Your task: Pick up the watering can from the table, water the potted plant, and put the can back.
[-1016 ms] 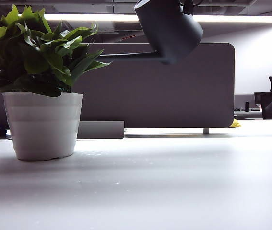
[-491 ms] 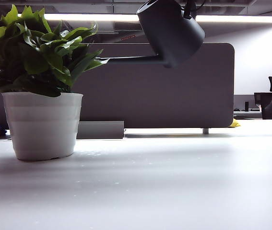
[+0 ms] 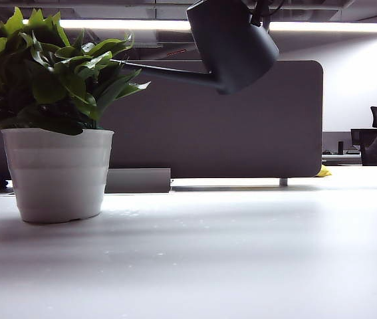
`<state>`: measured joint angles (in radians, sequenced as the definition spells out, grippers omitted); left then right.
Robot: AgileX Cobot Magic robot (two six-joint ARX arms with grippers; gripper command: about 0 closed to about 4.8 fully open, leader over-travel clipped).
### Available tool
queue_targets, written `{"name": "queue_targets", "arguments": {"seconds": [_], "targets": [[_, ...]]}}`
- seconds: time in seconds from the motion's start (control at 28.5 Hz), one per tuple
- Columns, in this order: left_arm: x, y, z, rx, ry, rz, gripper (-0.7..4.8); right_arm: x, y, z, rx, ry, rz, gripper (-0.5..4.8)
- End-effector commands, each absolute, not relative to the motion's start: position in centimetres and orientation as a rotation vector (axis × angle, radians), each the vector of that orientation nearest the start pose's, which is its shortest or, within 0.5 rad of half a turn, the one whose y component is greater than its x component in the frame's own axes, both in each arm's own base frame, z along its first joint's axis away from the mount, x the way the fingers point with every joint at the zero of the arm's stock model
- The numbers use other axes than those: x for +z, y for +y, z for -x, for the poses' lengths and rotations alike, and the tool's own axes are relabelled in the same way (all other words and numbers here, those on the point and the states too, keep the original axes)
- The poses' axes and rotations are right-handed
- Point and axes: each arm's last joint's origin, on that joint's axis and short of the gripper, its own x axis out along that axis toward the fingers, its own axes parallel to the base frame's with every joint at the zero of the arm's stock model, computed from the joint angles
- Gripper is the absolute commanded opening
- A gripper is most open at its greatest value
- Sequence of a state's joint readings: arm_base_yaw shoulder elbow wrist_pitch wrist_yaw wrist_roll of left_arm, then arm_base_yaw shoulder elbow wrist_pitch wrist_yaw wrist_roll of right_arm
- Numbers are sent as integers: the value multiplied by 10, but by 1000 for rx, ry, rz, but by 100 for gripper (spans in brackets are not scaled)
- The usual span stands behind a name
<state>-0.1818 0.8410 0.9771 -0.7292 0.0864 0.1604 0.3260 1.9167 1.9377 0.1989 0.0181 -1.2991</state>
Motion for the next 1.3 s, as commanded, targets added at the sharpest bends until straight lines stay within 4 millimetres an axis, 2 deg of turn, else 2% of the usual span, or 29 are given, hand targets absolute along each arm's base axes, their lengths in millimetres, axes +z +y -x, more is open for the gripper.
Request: {"name": "queue_targets", "arguments": {"seconds": [0.04, 0.14, 0.32, 0.49, 0.63, 0.77, 0.88, 1.12, 1.3], "targets": [[343, -31, -155, -308, 546, -177, -6, 481, 127, -397, 56, -473, 1019, -4], [353, -31, -153, -309, 514, -175, -6, 496, 111, -382, 93, -427, 789, -5], [388, -32, -144, -353, 403, -130, -6, 519, 80, -347, 159, -287, 358, -5], [402, -49, -128, -485, 310, -150, -6, 535, 71, -307, 224, -271, 239, -5], [402, -59, -123, -532, 303, -172, -6, 530, 66, -282, 234, -259, 192, -5], [403, -68, -119, -598, 292, -179, -6, 508, 61, -263, 235, -207, 197, -5], [404, -73, -117, -636, 280, -164, -6, 483, 58, -251, 231, -157, 197, -5], [403, -89, -111, -753, 290, -159, -6, 408, 48, -218, 163, -57, 207, -5], [396, -109, -115, -835, 336, -190, -6, 363, 46, -213, 125, -53, 218, -5]]}}
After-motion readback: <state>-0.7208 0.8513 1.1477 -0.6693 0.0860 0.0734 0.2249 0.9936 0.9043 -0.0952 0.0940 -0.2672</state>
